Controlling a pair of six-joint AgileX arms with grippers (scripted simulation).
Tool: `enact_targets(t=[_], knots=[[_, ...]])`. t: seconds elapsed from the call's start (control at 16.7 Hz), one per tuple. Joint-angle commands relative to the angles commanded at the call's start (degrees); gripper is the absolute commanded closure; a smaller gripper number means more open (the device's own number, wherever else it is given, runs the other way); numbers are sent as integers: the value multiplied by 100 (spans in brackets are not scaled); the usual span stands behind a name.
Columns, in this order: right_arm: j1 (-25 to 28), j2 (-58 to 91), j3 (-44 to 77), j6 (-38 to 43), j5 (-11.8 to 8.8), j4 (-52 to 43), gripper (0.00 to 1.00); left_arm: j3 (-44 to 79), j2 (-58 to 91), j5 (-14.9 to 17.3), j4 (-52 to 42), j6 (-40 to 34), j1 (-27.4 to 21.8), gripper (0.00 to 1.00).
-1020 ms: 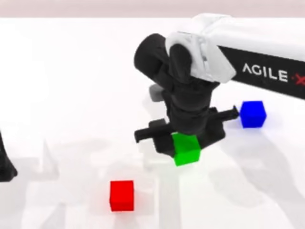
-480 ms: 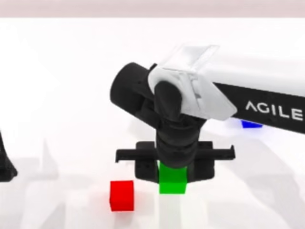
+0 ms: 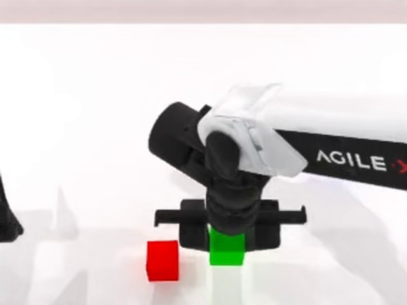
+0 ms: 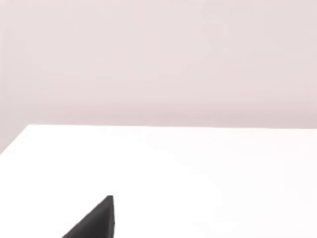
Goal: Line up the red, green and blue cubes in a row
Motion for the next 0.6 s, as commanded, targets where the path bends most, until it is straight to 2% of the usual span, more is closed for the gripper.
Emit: enact_targets(t=[0.24, 0.48, 0.6], knots=[[38, 236, -527, 6, 1, 738, 100, 0, 0, 0, 0, 0, 0, 0], [41, 252, -561, 7, 2, 777, 100, 0, 0, 0, 0, 0, 0, 0], [41, 252, -561, 7, 2, 777, 85, 0, 0, 0, 0, 0, 0, 0]])
